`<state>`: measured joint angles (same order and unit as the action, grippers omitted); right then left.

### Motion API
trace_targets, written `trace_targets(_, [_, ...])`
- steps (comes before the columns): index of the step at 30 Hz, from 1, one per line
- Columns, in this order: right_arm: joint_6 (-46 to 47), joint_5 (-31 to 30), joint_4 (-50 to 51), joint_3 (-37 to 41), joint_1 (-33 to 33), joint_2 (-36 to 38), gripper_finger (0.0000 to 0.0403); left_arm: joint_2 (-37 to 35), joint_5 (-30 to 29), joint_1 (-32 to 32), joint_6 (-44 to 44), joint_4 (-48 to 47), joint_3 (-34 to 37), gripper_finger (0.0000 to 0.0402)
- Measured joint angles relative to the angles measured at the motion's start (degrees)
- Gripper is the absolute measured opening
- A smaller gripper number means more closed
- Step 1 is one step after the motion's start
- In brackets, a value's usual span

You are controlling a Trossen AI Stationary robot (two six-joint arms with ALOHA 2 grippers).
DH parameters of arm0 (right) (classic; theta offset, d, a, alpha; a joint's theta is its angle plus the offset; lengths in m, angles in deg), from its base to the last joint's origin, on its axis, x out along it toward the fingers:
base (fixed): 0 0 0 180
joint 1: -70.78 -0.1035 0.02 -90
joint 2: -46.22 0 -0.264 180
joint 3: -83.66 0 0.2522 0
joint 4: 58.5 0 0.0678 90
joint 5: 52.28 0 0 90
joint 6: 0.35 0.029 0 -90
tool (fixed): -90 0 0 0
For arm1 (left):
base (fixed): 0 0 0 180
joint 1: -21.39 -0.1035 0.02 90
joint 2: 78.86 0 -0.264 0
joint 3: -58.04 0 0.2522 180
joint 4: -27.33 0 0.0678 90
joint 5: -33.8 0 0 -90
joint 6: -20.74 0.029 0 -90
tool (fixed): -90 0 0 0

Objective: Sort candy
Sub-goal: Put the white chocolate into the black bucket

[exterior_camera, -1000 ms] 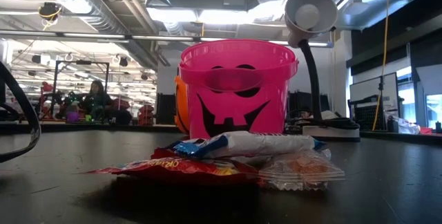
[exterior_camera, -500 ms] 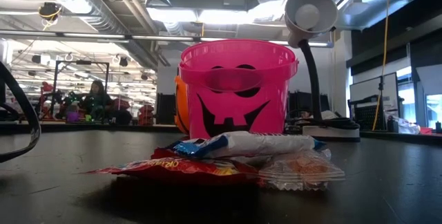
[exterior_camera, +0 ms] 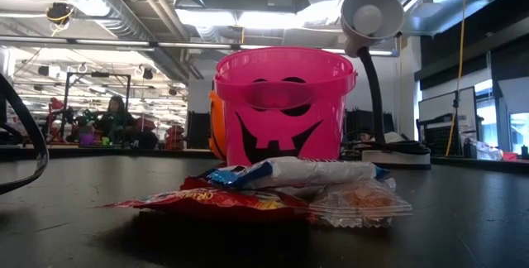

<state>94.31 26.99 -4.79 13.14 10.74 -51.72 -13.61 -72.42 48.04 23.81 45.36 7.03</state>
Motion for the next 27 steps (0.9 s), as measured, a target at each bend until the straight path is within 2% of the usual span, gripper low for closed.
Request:
trace_targets(5, [-0.4,-4.9,-1.8,-0.1,0.0,1.6,0.0088,0.0,0.0,0.0,0.0,0.2,0.0,0.0213])
trace_targets(22, [-3.7,-10.6,-4.7,-0.2,0.0,2.0,0.0088,0.0,0.9,0.0,0.0,1.9,0.0,0.0213])
trace_targets(27, [-7.7,-13.1,-7.9,-0.2,0.0,2.7,0.0088,0.0,0.9,0.0,0.1,2.2,0.0,0.0213])
